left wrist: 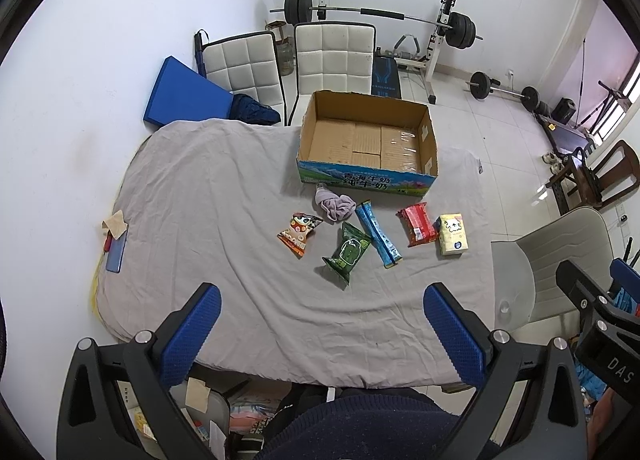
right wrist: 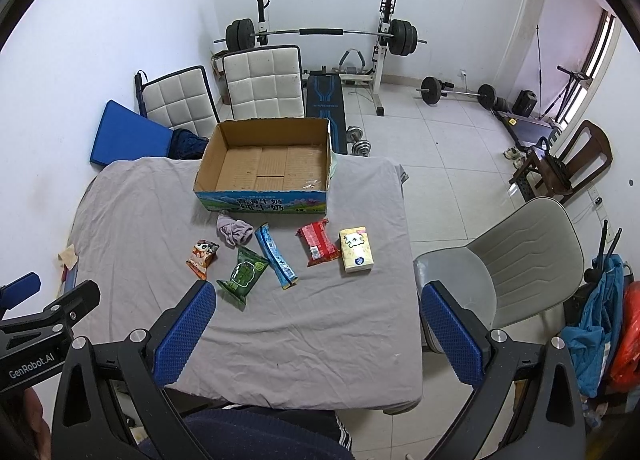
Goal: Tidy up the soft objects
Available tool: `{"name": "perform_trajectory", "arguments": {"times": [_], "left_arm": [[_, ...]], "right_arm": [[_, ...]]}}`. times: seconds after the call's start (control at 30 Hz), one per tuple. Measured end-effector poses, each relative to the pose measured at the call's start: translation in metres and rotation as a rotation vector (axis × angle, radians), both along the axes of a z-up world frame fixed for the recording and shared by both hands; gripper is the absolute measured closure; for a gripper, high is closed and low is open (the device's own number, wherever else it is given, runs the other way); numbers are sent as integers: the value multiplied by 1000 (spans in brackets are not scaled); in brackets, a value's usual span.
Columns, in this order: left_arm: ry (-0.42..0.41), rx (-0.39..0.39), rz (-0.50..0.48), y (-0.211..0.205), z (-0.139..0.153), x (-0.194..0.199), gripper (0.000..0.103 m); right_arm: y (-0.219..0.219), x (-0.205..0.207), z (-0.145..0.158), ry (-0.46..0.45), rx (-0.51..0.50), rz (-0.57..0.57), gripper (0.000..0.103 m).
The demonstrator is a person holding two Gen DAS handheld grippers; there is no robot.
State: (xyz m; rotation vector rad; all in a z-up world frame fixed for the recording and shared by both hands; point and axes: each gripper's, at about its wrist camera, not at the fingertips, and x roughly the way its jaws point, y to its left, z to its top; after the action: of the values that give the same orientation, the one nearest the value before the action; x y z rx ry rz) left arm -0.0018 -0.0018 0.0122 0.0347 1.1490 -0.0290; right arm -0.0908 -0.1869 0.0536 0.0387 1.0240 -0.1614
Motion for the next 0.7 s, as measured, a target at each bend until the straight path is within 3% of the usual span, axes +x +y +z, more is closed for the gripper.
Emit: {"name": "perform_trajectory", "arguments": {"times": [0.7], "left_arm": [[-21, -8, 12, 1, 4, -5, 0]], "right_arm": [[0, -9, 0, 4, 9, 17, 0]]}}
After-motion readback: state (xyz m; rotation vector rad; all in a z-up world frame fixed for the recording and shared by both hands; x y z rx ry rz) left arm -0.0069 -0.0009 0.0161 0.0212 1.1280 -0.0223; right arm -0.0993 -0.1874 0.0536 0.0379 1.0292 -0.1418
